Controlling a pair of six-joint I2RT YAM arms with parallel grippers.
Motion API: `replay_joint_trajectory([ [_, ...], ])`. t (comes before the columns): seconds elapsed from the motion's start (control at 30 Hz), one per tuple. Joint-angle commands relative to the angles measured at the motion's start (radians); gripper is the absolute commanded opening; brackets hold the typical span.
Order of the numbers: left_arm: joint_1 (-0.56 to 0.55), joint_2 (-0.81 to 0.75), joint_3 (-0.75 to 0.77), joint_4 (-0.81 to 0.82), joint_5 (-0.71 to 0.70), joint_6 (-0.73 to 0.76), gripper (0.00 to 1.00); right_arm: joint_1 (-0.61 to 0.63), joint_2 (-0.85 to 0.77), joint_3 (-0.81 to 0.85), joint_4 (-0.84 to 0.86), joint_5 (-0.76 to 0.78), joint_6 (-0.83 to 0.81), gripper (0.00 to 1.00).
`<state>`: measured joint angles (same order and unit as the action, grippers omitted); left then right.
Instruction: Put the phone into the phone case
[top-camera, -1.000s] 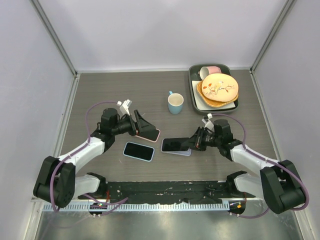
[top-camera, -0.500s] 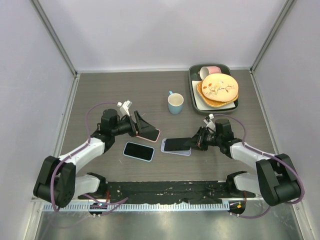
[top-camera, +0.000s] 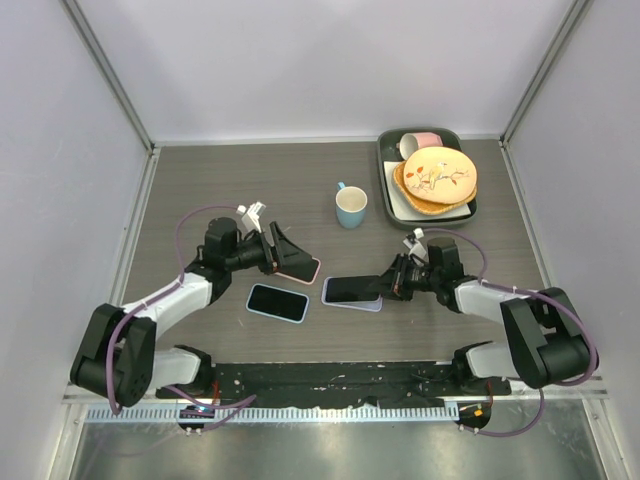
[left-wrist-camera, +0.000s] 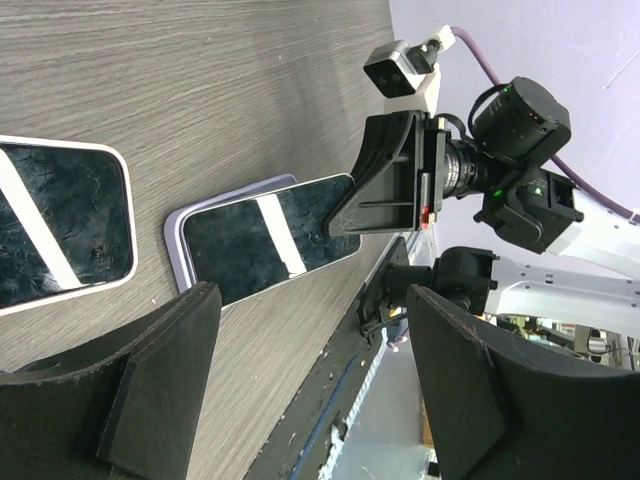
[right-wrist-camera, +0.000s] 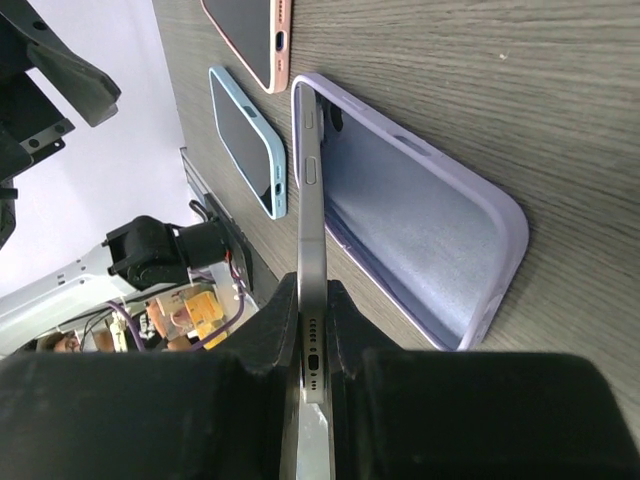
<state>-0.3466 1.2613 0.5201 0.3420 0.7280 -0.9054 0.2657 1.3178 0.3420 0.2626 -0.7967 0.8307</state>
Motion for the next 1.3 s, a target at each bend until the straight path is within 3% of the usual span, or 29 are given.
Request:
replay_joint_trajectory([
  [0.0, 0.004, 0.007, 0.017, 0.052, 0.036, -0.001, 0.79, 0.000, 0.058, 0.017, 0.003, 0.002, -0.080, 0.01],
  [0.1, 0.006, 0.010, 0.017, 0.052, 0.033, 0.000, 0.79, -0.002, 0.112, 0.054, -0.077, 0.042, -0.160, 0.01],
  [0.4, 0.006, 0.032, 0.018, 0.055, 0.039, 0.003, 0.79, 0.001, 0.325, 0.098, -0.069, 0.013, -0.223, 0.01],
  [0.87, 0.006, 0.052, 0.052, 0.029, 0.056, 0.025, 0.78, 0.000, 0.316, 0.123, -0.175, 0.071, -0.277, 0.03],
  [1.17, 0.001, 0.049, 0.083, -0.032, 0.039, 0.071, 0.77, 0.029, 0.310, 0.155, -0.293, 0.188, -0.320, 0.18],
  [1.27, -0.006, 0.056, 0.127, -0.116, 0.016, 0.141, 0.77, 0.047, 0.284, 0.160, -0.321, 0.246, -0.321, 0.29],
])
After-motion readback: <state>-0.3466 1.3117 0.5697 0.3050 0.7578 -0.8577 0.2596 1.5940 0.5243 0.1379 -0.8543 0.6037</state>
